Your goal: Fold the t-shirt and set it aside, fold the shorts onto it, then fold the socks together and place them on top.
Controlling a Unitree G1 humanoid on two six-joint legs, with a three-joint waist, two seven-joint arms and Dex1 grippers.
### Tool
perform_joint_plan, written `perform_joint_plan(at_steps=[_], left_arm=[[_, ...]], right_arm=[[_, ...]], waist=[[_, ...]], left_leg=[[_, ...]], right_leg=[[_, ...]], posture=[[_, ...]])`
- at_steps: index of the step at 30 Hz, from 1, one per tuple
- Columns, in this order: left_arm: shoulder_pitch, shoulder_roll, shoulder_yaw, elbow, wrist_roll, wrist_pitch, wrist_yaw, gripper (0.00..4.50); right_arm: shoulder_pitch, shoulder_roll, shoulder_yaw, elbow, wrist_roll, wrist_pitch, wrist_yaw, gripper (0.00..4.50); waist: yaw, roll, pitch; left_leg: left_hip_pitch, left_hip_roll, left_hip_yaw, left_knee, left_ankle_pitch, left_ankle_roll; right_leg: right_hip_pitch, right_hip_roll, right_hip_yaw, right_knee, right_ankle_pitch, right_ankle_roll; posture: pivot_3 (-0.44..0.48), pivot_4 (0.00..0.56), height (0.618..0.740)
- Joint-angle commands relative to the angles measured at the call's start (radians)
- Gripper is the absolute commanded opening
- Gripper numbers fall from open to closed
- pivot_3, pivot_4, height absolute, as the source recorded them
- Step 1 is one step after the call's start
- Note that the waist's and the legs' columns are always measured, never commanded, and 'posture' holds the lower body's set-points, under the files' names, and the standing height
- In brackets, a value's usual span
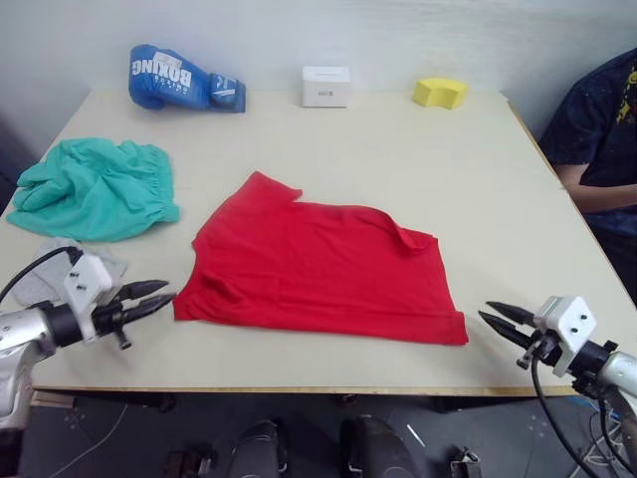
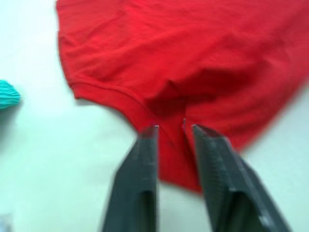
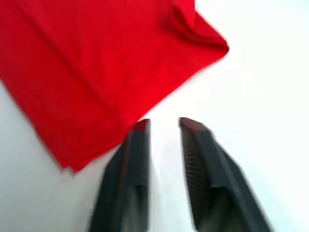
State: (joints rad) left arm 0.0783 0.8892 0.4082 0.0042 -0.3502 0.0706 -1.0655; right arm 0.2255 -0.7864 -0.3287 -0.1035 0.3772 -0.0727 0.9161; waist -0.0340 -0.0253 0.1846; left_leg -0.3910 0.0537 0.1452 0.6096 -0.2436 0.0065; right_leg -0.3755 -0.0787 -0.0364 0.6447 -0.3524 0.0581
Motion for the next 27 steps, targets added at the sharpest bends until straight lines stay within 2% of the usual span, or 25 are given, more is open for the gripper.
perform_joint_plan(at_steps=[1,5,8,16,19,21,24,27], left_arm=[[0.024,0.019,-0.002,-0.033,0.053,-0.137,-0.024,2.51],[-0.008,0.029,-0.098,0.034,0.179,-0.304,-0.018,3.77],[-0.067,0.016,-0.152,0.084,0.24,-0.349,0.036,3.77],[-0.182,0.032,-0.273,0.194,0.36,-0.37,0.086,3.77],[-0.198,0.038,-0.294,0.211,0.37,-0.357,0.089,3.79],[-0.202,0.041,-0.305,0.217,0.372,-0.355,0.092,3.79],[-0.201,0.048,-0.327,0.224,0.373,-0.346,0.08,3.17],[-0.199,0.046,-0.348,0.223,0.378,-0.343,0.082,2.23]], right_arm=[[0.048,-0.04,-0.009,-0.11,0.001,-0.003,0.061,2.33],[0.098,-0.066,0.04,-0.165,-0.095,-0.055,0.085,3.71],[0.067,-0.051,0.075,-0.146,-0.193,-0.101,0.026,3.71],[0.013,-0.077,0.165,-0.103,-0.302,-0.118,0.023,3.71],[-0.037,-0.072,0.202,-0.071,-0.333,-0.119,0.013,3.15],[-0.056,-0.07,0.215,-0.056,-0.341,-0.123,0.007,2.46],[-0.066,-0.075,0.228,-0.044,-0.343,-0.143,0.013,1.45],[-0.062,-0.08,0.229,-0.032,-0.34,-0.158,0.015,0.43]], waist=[[0.004,0.0,0.0],[0.011,0.0,0.0],[0.006,0.0,0.0],[0.005,0.0,0.0],[0.004,0.0,0.0],[0.002,0.0,0.0],[0.003,0.001,0.0],[0.004,0.002,-0.001]], left_leg=[[0.0,0.0,0.0,-0.001,0.0,0.0],[-0.001,0.0,0.0,-0.004,0.0,0.0],[-0.001,0.0,0.001,-0.005,0.0,0.0],[0.0,0.0,0.001,-0.007,0.0,0.001],[0.001,0.0,0.001,-0.005,0.001,0.0],[0.002,0.0,0.002,-0.003,0.001,0.001],[0.002,0.0,0.002,-0.002,0.002,0.002],[0.002,0.0,0.002,-0.002,0.002,0.002]], right_leg=[[0.0,0.0,0.0,0.0,-0.002,-0.003],[-0.001,0.0,-0.001,-0.003,-0.003,-0.005],[0.0,0.0,-0.001,-0.007,-0.003,-0.005],[-0.001,0.001,-0.002,-0.006,-0.001,0.0],[0.0,0.001,-0.001,-0.002,0.0,0.0],[0.001,0.001,-0.001,0.0,0.0,0.001],[0.001,0.0,0.0,0.0,0.002,0.0],[0.001,0.0,0.0,0.0,0.002,-0.002]], posture=[[0.0,0.15,0.74],[0.0,0.15,0.74],[0.0,0.15,0.74],[0.0,0.15,0.74],[0.0,0.15,0.74],[0.0,0.15,0.74],[0.0,0.15,0.74],[0.0,0.15,0.74]])
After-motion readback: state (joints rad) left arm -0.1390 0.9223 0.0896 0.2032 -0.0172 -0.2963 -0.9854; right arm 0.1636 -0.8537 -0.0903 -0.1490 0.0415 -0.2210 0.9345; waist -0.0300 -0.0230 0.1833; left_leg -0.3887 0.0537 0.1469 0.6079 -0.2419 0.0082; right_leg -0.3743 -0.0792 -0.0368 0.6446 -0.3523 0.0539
